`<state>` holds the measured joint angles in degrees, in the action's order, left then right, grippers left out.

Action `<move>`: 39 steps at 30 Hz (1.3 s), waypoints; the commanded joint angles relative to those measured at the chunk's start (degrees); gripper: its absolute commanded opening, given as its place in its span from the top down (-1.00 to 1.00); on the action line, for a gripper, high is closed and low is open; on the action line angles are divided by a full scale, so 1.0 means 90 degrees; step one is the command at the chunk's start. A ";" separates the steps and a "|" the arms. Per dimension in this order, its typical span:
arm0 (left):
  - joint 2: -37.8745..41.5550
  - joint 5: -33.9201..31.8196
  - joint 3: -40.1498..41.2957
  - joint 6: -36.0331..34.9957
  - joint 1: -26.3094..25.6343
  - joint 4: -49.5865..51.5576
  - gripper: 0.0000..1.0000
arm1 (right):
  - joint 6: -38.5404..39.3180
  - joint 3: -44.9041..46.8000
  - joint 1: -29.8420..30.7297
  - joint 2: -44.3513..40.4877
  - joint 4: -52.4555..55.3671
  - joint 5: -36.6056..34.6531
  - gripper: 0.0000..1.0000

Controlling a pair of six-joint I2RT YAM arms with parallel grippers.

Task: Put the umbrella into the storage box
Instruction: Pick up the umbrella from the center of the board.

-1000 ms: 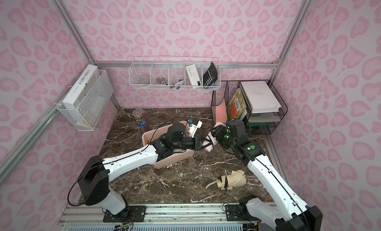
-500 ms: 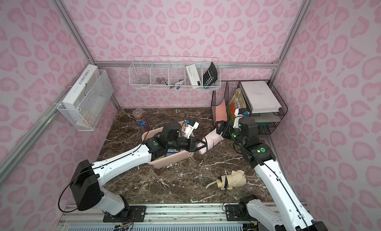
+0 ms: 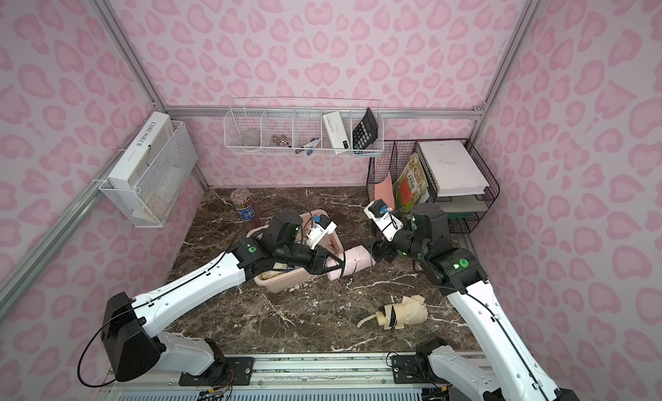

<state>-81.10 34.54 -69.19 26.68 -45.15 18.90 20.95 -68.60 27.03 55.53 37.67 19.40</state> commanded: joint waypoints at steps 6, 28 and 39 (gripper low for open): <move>0.0095 0.0436 -0.0046 -0.0220 0.0070 0.0204 1.00 | 0.2455 0.0629 0.1320 -0.0222 0.0806 -0.0612 -0.78; 0.0154 0.0830 0.0012 -0.0220 0.0075 0.0282 1.00 | 0.3347 0.1790 0.2524 -0.0064 -0.0889 -0.2442 -0.55; 0.0271 0.0788 0.0080 -0.0298 0.0077 0.0415 1.00 | 0.3441 0.1870 0.2618 0.0052 -0.0982 -0.2440 -0.10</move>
<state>-79.33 39.68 -68.62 25.15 -44.38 23.53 52.31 -51.83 50.50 55.86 30.37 -2.15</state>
